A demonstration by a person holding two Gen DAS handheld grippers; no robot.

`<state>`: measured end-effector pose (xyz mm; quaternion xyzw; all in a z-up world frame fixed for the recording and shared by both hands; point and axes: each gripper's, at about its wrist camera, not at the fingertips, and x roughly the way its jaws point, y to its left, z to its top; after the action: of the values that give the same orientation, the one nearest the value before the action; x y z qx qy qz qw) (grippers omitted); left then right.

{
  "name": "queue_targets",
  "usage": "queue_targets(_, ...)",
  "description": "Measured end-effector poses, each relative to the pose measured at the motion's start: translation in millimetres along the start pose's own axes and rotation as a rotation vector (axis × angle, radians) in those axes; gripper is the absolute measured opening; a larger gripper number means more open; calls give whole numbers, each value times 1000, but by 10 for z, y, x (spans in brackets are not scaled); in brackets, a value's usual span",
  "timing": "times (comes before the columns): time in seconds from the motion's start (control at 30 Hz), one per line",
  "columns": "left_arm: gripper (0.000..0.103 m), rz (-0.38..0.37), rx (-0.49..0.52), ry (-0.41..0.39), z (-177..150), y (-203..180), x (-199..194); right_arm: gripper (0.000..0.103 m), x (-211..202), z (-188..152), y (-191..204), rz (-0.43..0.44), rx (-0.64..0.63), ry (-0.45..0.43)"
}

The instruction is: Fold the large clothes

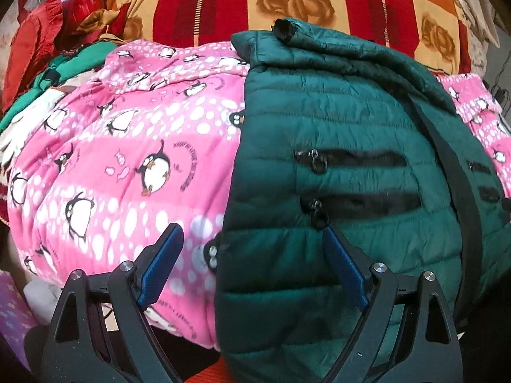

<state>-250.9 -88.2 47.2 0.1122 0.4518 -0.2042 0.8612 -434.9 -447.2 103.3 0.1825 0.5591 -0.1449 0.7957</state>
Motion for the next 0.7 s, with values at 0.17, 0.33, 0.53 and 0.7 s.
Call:
queue_targets(0.17, 89, 34, -3, -4, -94, 11, -25, 88, 8, -75, -36, -4, 17, 14)
queue_targets(0.33, 89, 23, -25, 4, -164, 36, -51, 88, 10, -112, -37, -17, 10, 31)
queue_targets(0.53, 89, 0, -64, 18, -239, 88, -72, 88, -3, -129, -46, -19, 11, 32)
queue_targets(0.7, 89, -84, -91, 53, -320, 153, -81, 88, -29, -171, -101, -12, 9, 47)
